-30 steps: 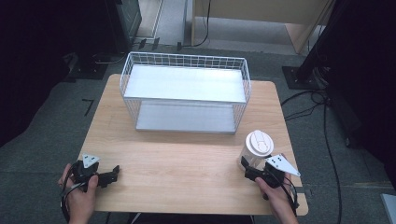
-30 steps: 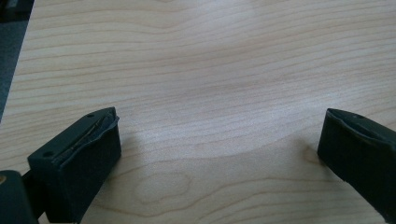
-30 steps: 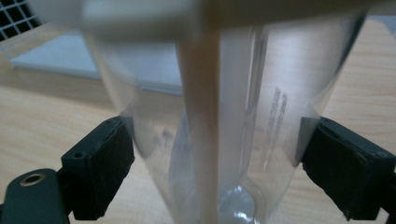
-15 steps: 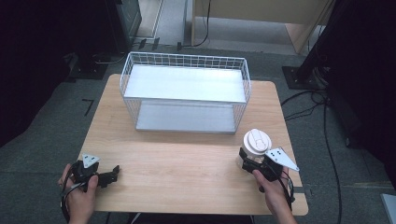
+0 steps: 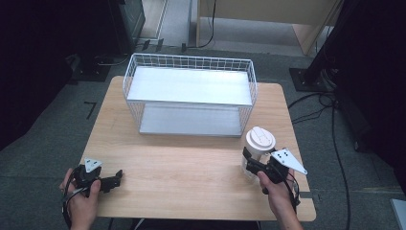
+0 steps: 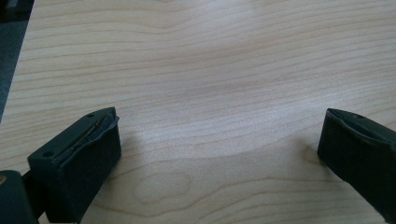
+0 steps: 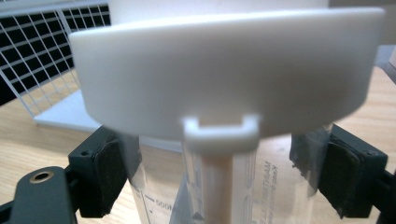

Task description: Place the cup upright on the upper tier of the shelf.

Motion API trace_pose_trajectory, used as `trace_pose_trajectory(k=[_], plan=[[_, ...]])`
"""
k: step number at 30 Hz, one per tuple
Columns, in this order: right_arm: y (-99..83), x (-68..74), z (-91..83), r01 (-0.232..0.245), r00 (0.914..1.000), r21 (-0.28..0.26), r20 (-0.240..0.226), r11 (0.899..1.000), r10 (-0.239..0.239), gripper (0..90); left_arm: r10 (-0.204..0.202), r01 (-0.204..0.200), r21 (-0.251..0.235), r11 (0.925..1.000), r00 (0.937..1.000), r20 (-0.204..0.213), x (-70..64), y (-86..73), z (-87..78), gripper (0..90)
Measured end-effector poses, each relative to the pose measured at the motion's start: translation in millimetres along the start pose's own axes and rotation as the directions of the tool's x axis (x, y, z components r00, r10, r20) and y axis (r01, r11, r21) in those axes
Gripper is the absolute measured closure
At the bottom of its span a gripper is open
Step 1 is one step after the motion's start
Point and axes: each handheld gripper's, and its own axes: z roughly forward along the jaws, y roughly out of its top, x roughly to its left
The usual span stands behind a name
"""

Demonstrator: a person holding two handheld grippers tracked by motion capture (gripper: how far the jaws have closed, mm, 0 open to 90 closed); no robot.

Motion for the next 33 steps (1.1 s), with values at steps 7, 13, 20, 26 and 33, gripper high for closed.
trace_pose_trajectory(k=[7,13,20,26,33], plan=[[15.0,7.2,1.4,0.006,0.9999,-0.041,-0.011,0.999,-0.007,14.8,0.000,0.000,0.000,1.0000,1.0000,0.000,0.0,0.0,0.0,0.0],[29.2,16.0,4.9,0.011,0.9995,-0.064,-0.027,0.998,-0.013,14.8,0.000,0.000,0.000,1.0000,1.0000,0.000,0.0,0.0,0.0,0.0],[45.5,28.7,9.7,0.033,0.9983,-0.085,-0.044,0.996,-0.037,14.8,0.000,0.000,0.000,1.0000,1.0000,0.000,0.0,0.0,0.0,0.0],[61.0,40.9,12.9,0.048,0.9971,-0.107,-0.054,0.993,-0.054,14.8,0.002,-0.002,0.001,1.0000,1.0000,0.000,0.2,0.0,-0.1,0.0],[80.4,55.3,20.7,0.077,0.9947,-0.122,-0.058,0.989,-0.085,14.8,0.001,-0.001,0.000,1.0000,1.0000,0.000,0.2,0.0,0.0,0.0]])
